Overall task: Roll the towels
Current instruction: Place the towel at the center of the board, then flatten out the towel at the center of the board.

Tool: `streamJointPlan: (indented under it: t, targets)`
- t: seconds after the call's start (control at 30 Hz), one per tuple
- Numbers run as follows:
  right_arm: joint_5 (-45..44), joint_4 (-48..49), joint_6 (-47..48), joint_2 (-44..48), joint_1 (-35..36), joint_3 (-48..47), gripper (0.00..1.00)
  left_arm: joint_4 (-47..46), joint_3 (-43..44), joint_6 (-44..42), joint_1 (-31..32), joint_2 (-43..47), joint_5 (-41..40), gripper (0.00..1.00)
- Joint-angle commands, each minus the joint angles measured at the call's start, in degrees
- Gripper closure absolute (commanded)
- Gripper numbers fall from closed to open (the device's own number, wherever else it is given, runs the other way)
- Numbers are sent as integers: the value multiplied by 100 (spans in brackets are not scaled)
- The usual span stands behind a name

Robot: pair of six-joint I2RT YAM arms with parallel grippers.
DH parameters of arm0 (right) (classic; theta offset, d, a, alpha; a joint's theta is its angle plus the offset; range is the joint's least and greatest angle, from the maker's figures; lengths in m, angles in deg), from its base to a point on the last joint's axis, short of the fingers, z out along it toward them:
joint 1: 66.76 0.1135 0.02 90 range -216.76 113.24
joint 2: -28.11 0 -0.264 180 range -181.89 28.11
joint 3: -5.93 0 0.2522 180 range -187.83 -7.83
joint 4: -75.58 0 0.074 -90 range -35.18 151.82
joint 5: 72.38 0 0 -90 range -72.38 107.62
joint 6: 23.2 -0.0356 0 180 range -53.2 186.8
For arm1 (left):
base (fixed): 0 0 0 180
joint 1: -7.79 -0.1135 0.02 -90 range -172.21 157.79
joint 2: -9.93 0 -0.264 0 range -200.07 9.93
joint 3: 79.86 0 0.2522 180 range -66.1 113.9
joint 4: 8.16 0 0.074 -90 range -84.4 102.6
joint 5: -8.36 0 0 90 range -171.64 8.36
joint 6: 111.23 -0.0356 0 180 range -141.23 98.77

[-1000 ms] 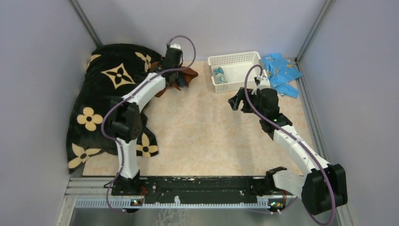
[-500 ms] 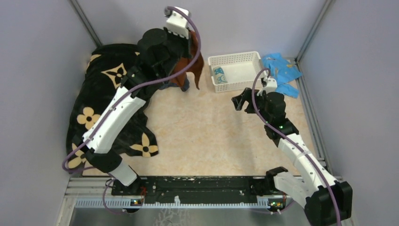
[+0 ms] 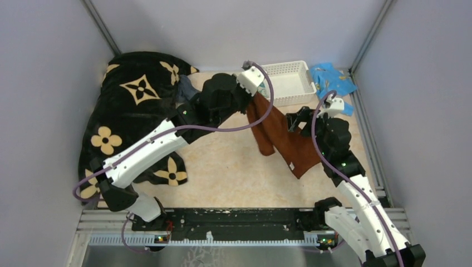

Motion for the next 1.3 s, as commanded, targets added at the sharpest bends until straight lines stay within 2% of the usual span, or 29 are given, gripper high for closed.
streamJointPlan:
  t: [0.0,0.13,0.23,0.3,0.43,0.57,0.73,0.87,1.07,1.27]
  targets:
    - [145,-152,115,-181,-44,-190,16,-630,-1129,-382,-44,653,-1105,84]
    - [523,-300,97,-447,-41,-172,16,-905,-2184,-163,-159,989,-1766,62]
    - [795,-460,90,-655,-43,-123,16,-739,-2764,395,-340,1189,-1603,40]
    - [954,-589,71,-819,-42,-66,16,-537,-3182,920,-460,1307,-1399,35]
    - [1330,-591,-43,-1122,-43,228,18,-346,-4059,1975,-774,1601,-919,32]
    - [1829,-480,-146,-1677,15,499,22,-181,-4837,3067,-1609,1842,-44,31]
    - [1756,-405,-214,-2408,542,591,25,-386,-5413,3700,-2013,1898,420,29]
    - [1661,-93,-473,-2846,704,758,25,-416,-5569,4096,-2145,1614,549,27]
    - [1178,47,-567,-3587,619,692,25,-659,-5685,4233,-2225,866,499,29]
    - [1508,647,-1199,-3976,-381,978,24,-730,-5309,4180,-2301,-299,638,39]
